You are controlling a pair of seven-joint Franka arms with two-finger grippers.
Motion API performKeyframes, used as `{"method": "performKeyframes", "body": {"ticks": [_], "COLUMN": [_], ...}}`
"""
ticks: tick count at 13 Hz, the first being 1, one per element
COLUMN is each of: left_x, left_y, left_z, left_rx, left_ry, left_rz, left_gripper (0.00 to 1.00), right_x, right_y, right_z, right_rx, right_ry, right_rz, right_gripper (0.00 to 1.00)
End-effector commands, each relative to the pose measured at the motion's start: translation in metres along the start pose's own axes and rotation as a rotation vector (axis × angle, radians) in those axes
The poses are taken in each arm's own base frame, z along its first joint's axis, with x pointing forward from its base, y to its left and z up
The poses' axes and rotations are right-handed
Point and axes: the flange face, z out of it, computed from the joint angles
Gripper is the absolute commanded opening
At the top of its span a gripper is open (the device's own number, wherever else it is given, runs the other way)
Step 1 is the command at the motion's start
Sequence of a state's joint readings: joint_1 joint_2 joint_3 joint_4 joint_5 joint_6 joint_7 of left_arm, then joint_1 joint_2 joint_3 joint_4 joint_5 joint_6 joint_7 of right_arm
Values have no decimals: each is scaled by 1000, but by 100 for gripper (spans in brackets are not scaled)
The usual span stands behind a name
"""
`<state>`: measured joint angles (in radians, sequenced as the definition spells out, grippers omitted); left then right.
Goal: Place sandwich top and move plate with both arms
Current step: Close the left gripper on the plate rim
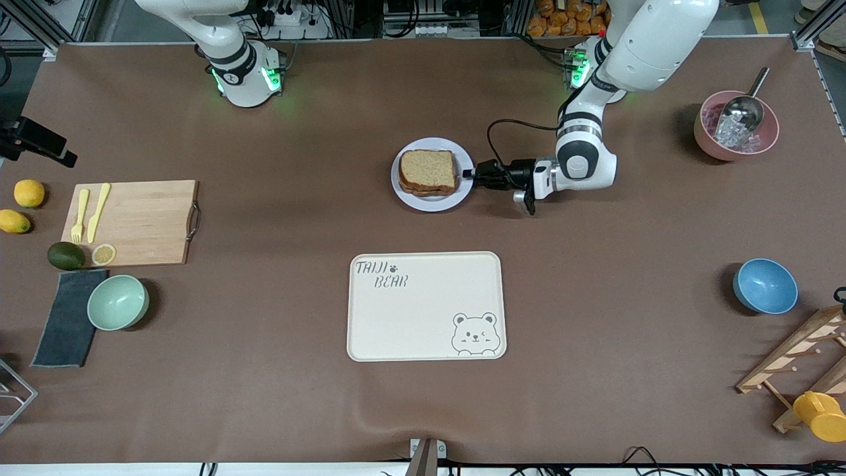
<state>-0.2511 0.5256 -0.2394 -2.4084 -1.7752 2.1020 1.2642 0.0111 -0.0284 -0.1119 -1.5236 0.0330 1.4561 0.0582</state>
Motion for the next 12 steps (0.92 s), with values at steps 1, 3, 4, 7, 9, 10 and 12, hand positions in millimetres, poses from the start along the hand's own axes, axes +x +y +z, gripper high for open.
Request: {"method": "performKeyframes", "body": {"ticks": [1,3,4,7,9,10,12], "left_x": [3,5,8,12,14,17,22], "left_y": [-5,-5,-3,-7,-9,-7,-4], "left_z": [9,8,9,11,14,14,11], "left_rx": [1,0,-3,-10,-16,-18,-30], "left_ry": [22,26,29,52,61,64,79], "left_rz": [13,30,35,78,89,109,138], "left_gripper": [23,7,1,0,0,0,0], "right_x": [-3,-3,-3,-4,-5,-4,-4], "right_y": [-1,-3,-5,-5,-2,-2,1], "right_z": [-7,-11,-13,-15,-13,-11,-12], "right_rx": [-4,-9,-8,-3,-8,-9,-14], "right_ry": [16,27,42,47,35,24,21], "right_rz": [-1,-5,-8,-6,-4,7,3], "right_gripper": [100,100,100,100,100,100,100]}}
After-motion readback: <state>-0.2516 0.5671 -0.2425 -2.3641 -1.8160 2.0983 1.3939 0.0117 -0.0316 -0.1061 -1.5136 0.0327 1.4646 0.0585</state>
